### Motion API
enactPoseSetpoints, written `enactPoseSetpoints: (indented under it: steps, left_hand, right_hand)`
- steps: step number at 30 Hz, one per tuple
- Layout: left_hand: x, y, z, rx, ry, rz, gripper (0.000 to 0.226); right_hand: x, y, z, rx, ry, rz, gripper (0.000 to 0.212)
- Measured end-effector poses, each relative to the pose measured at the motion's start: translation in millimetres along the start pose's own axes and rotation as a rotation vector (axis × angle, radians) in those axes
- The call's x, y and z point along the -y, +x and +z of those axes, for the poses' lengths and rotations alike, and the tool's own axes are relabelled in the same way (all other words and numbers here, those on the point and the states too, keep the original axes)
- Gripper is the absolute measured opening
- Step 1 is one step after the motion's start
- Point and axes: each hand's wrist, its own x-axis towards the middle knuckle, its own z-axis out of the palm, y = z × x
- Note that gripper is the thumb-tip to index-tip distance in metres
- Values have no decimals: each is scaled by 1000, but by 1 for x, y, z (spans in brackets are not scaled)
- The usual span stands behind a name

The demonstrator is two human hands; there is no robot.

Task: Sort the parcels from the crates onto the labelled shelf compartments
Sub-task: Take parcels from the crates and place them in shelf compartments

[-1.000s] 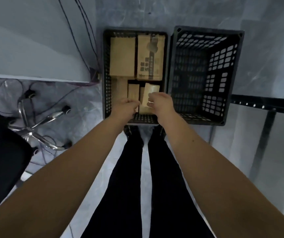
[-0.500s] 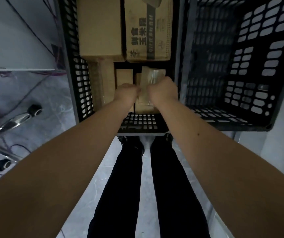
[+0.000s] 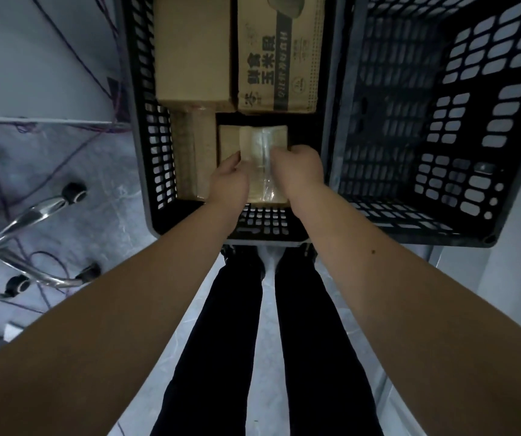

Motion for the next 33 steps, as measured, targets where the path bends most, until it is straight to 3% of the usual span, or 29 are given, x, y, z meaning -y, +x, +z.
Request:
enactPoseSetpoints:
  steps: [3,6,12,19,25,33]
  left_hand:
    - [-9,-45,-15,-22,-33,-31,39]
    - [-31,-95,-31,4,-17,56,22]
    - [-104,-210,-59,1,-26,284,27]
    - [-191,-349,-100,21,-98,555,27]
    - [-281,-471,-136,108,-141,783,38]
    - [-380,-629,-182,84,-140,1163,33]
  right_hand:
    - [11,-36,-20,9,38,29,45]
    - [32,-83,-46,-11,84,58,52]
    - [84,-196,-106,61,426,112,55]
    - [159,-352,-169,117,514,-172,40]
    - [231,-481,-218,134,588,-443,56]
    - [327,-653,-288,139,568,-844,53]
